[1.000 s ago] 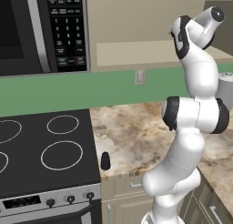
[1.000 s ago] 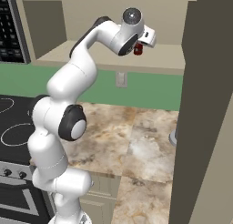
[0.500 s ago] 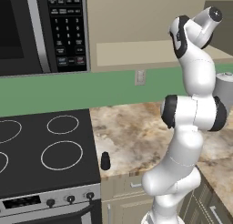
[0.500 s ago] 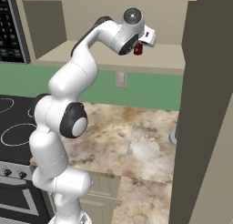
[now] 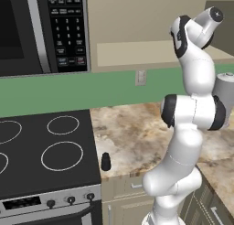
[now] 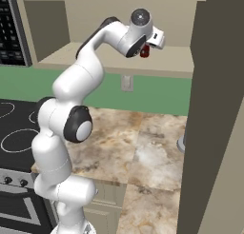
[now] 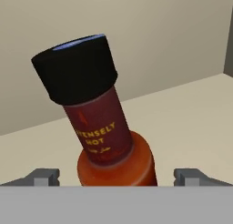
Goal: Take 2 condiments from the cabinet and move them on the counter near the stove.Make sure the condiments are lined up with each other, next to each other.
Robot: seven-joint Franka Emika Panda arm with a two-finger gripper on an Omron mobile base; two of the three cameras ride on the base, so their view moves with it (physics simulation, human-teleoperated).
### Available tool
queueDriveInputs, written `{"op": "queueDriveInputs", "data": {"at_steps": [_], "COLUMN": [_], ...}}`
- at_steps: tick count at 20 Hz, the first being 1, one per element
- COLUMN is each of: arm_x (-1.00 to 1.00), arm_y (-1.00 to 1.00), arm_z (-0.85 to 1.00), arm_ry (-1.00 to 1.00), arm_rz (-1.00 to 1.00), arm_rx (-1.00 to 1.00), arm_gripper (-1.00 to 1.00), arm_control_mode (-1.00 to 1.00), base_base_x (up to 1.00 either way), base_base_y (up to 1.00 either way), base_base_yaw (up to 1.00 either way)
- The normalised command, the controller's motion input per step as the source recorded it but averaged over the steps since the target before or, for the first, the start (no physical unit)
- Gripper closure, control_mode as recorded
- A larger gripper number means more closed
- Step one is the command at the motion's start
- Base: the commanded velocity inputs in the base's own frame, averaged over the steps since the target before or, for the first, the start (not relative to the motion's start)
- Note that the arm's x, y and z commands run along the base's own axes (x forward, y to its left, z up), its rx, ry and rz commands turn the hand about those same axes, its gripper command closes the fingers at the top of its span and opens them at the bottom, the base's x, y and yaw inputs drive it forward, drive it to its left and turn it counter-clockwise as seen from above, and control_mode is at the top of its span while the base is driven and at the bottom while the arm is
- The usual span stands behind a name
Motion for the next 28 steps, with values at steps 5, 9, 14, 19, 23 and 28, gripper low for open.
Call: {"op": "queueDriveInputs", "data": {"at_steps": [5,9,14,19,23,28], "arm_x": [0.03,0.00,-0.01,-0.53,-0.97,-1.00], "arm_y": [-0.01,0.00,0.00,0.00,0.00,0.02], "arm_z": [-0.05,0.00,0.00,-0.01,0.00,0.00], "arm_ry": [0.00,0.00,0.00,0.00,-0.07,-0.06], "arm_rz": [0.00,0.00,0.00,0.00,0.00,0.02], "arm_rx": [0.00,0.00,0.00,0.00,0.00,0.00], "arm_gripper": [1.00,1.00,1.00,1.00,1.00,1.00], "arm_control_mode": [-1.00,-1.00,-1.00,-1.00,-1.00,-1.00], "base_base_x": [0.00,0.00,0.00,0.00,0.00,0.00], "base_base_y": [0.00,0.00,0.00,0.00,0.00,0.00], "base_base_yaw": [0.00,0.00,0.00,0.00,0.00,0.00]}}
